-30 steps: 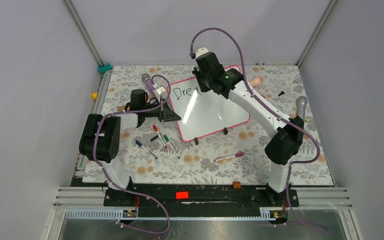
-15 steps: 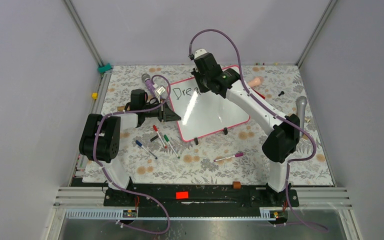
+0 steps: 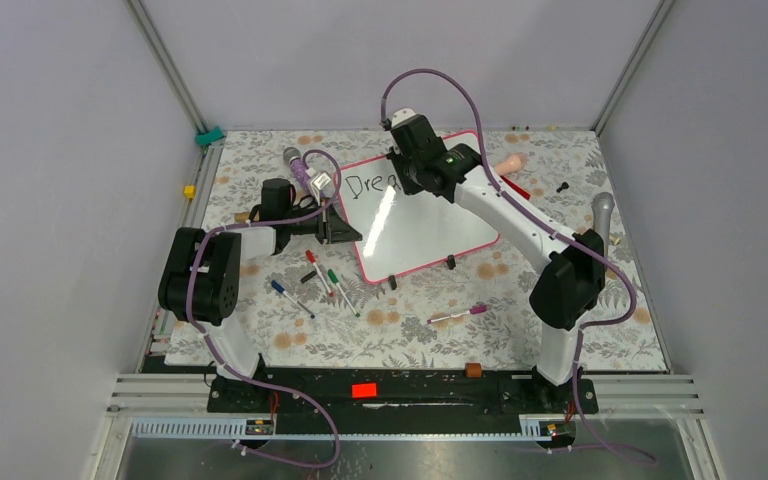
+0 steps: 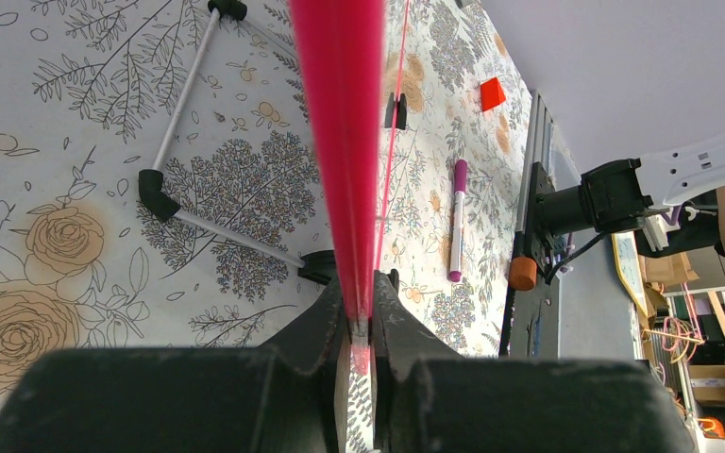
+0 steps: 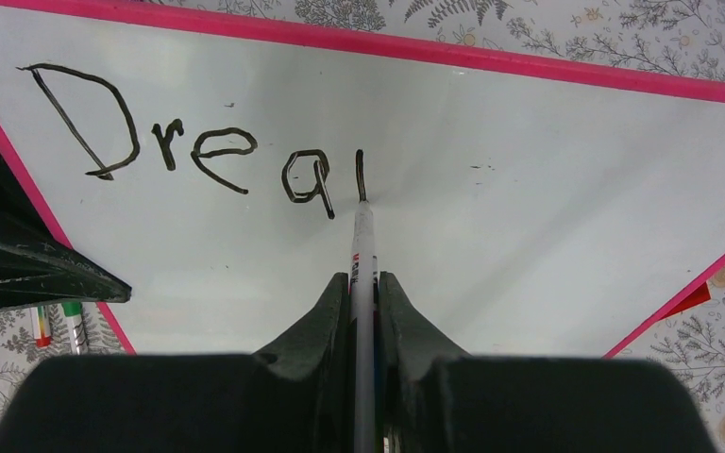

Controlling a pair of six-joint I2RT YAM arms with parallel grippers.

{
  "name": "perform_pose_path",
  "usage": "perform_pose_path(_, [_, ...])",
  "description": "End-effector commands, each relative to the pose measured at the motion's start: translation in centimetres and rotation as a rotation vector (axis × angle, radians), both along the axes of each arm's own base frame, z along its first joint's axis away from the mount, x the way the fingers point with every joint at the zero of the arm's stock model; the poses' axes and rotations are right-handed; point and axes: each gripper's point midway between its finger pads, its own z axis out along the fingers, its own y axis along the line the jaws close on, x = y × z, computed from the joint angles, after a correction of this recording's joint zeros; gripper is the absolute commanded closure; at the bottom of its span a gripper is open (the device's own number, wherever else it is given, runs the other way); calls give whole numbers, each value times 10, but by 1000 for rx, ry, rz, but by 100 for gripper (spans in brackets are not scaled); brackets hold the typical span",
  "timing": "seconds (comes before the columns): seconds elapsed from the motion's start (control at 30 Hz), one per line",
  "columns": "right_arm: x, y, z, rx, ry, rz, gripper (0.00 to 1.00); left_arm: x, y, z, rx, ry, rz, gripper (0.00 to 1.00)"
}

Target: Write a sentence on the whiteboard

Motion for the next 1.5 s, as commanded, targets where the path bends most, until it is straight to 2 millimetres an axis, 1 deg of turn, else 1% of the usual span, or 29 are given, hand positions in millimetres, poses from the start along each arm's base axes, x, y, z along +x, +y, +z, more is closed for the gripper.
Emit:
perform_pose_path(0.0, [7,-3,15,33,-45,-18,100,17,8,-26,96,2,95,100])
perform_pose_path(0.27, [18,2,26,50,-70,-17,100,17,8,-26,97,1,96,100])
perform_pose_path(0.6, [30,-2,31,52,-86,-37,100,17,8,-27,98,4,97,100])
perform_pose_path(0.8, [27,-8,29,35,-72,-46,100,18,8,-26,98,4,98,100])
perform_pose_path(1.13, [8,-14,11,30,-12,-24,100,17,8,-26,97,4,96,100])
perform_pose_path(1.27, [10,-15,11,25,-16,-30,100,17,8,-26,96,2,94,100])
perform_pose_path(1.47, [19,-11,18,27,-42,-38,100,17,8,-27,97,5,95,100])
